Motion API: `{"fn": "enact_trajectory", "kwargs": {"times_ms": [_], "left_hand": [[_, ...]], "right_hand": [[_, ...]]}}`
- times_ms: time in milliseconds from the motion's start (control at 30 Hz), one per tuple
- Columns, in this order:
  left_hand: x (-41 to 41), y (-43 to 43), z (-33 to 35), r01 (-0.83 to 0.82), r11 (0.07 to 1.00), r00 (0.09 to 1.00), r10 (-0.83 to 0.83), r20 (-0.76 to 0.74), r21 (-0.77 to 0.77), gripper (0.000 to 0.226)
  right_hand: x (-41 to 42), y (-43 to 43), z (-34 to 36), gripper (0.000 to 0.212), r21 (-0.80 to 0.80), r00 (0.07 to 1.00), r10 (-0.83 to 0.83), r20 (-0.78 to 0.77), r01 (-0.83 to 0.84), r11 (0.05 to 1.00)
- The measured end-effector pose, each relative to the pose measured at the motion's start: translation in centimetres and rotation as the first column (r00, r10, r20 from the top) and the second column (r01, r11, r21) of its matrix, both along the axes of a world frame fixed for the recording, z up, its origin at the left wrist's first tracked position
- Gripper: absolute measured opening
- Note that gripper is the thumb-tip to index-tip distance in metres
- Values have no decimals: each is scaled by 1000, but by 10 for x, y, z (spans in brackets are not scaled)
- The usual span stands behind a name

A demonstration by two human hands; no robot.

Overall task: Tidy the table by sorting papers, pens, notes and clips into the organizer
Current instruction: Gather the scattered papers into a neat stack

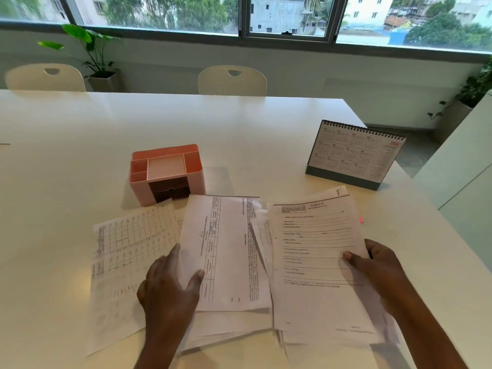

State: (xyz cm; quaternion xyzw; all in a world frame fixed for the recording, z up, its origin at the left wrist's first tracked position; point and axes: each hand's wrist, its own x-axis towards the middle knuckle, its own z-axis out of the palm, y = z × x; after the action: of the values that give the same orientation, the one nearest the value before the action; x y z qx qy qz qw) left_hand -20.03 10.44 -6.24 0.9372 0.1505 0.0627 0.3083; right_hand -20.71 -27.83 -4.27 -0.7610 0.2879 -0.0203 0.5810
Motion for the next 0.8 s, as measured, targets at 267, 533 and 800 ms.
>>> {"fn": "enact_trajectory", "kwargs": {"times_ms": [267,533,800], "left_hand": [[0,2,-3,-5,996,993,16,117,-89,75],[-4,0,-9,44,984,990,-19,141,-175,72],[-8,-6,-19,260,966,965,-260,-32,-2,99]], "right_hand": [[-1,-16,20,23,257,993,-108,55,90,962],[8,-21,19,58,429,980,-125,155,47,902],[12,5,-3,22,-384,998,32,-48,-48,922]]}}
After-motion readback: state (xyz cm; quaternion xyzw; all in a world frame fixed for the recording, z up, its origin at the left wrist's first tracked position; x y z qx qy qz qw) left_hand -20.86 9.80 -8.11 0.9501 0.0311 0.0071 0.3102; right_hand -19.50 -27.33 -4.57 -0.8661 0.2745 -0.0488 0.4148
